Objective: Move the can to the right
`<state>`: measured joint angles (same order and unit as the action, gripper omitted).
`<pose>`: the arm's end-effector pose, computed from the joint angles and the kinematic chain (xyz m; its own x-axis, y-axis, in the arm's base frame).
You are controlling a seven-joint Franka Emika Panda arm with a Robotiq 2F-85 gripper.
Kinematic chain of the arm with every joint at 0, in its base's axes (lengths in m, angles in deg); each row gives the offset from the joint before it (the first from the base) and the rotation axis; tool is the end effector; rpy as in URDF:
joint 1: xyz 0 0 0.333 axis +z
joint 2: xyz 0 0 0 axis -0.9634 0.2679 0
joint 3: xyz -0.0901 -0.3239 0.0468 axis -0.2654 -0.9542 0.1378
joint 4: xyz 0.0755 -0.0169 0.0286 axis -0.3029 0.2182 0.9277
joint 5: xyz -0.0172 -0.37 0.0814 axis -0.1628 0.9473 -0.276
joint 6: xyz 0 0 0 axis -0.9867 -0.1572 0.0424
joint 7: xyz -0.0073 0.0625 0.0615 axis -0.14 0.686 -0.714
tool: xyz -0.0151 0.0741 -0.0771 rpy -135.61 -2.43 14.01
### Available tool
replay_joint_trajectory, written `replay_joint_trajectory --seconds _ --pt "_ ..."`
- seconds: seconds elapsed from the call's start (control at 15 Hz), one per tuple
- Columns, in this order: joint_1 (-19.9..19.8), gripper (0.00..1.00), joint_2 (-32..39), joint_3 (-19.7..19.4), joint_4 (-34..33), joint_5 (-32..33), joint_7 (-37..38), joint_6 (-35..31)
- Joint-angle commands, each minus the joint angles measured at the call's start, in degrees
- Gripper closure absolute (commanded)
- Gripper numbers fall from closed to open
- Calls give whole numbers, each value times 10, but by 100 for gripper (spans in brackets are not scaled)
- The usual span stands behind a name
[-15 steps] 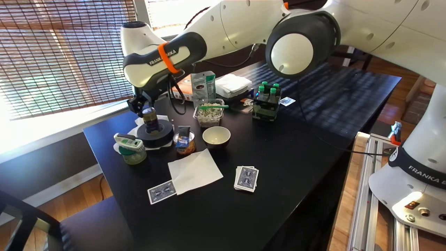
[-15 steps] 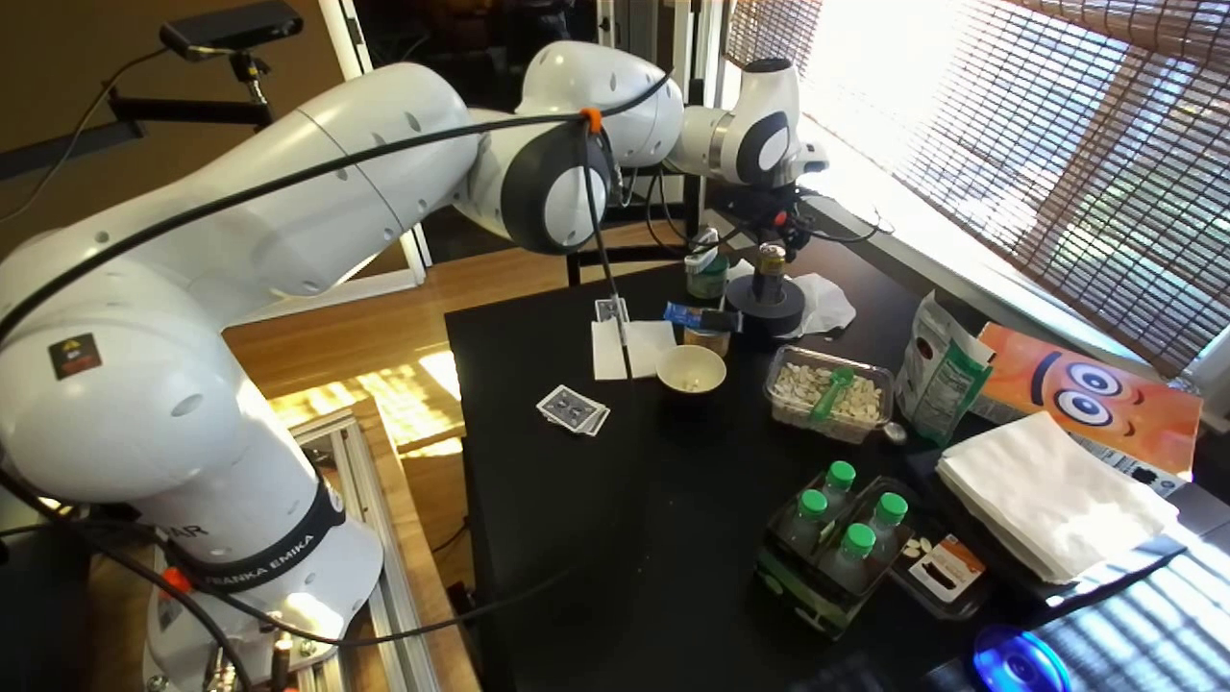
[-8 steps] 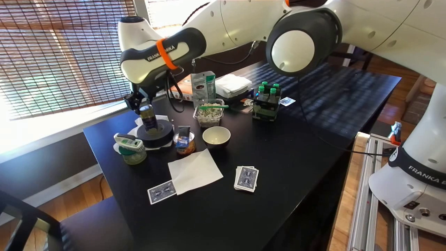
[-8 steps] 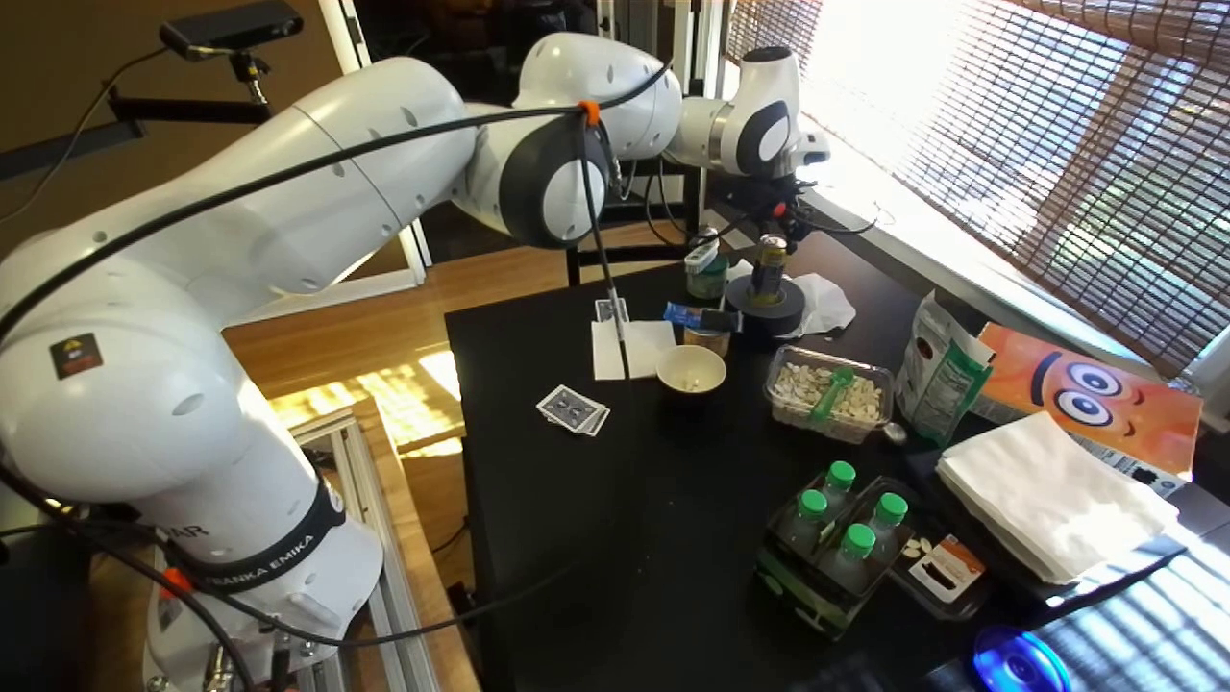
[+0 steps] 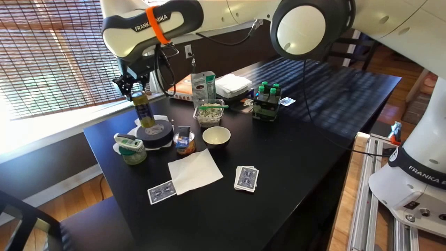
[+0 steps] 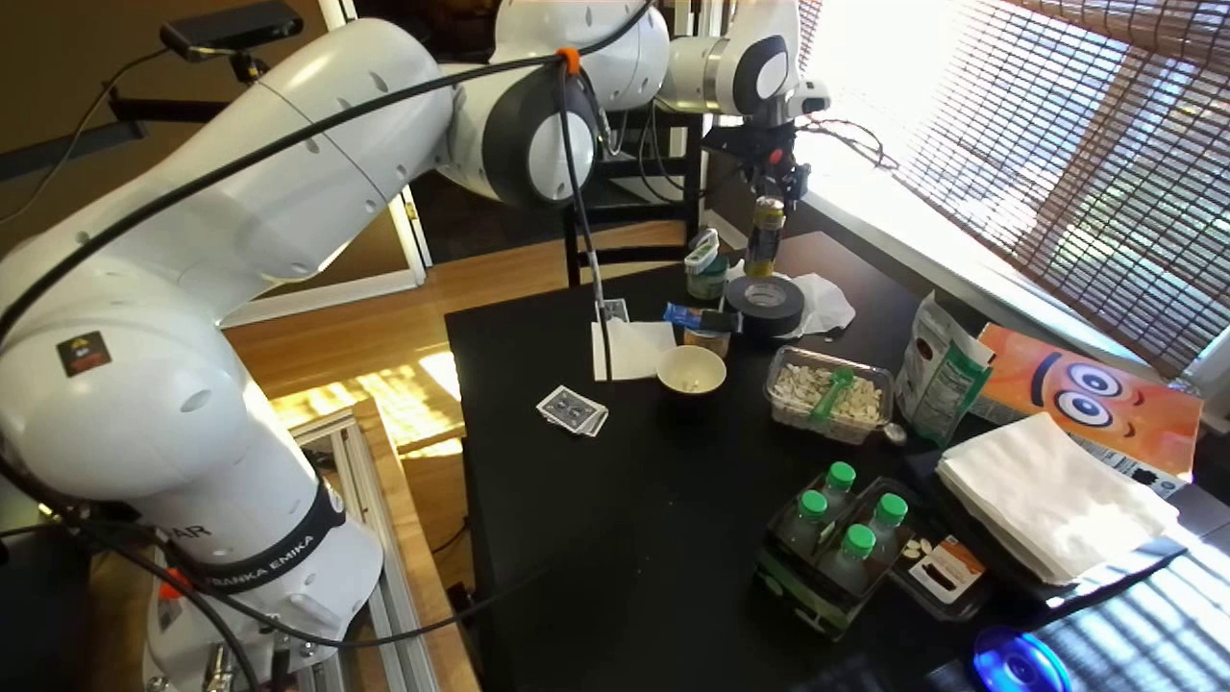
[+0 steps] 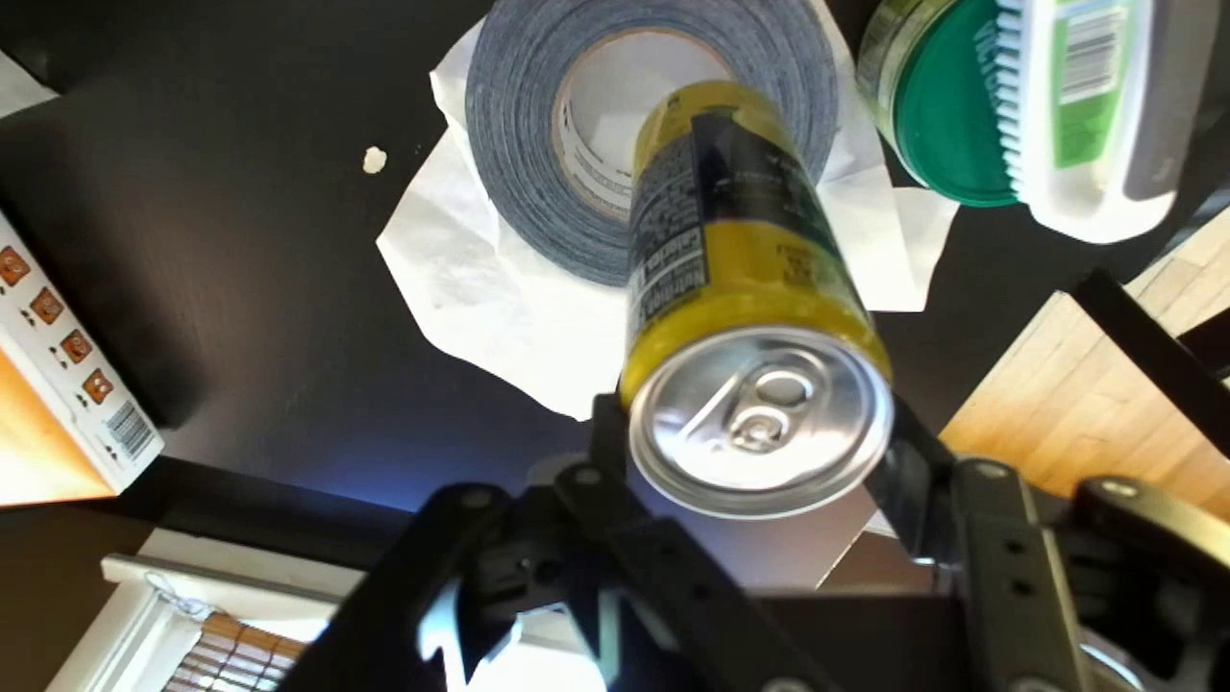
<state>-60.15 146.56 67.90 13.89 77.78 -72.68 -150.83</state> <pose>0.8142 0.1923 0.3155 0.9473 0.1030 0.3033 0.0877 -0.9941 0.0637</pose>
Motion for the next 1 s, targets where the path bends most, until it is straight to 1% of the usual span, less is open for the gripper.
replay_joint_trajectory --seconds 0.0,0.27,0.4,0.53,0.6,0.67,0.73,0.8,0.93 --pt "15 63 -45 -26 32 13 55 4" --pt "26 63 -84 -68 85 18 147 -17" --pt "30 63 -104 -93 125 18 199 -31" --pt "30 63 -117 -111 162 14 234 -54" --pt "21 63 -123 -103 182 1 224 -77" --pt "7 63 -131 -84 204 -16 193 -108" --pt "8 38 -84 -87 125 8 207 -61" --pt "4 38 -89 -85 143 5 206 -80" --pt "1 38 -96 -84 163 4 205 -94"
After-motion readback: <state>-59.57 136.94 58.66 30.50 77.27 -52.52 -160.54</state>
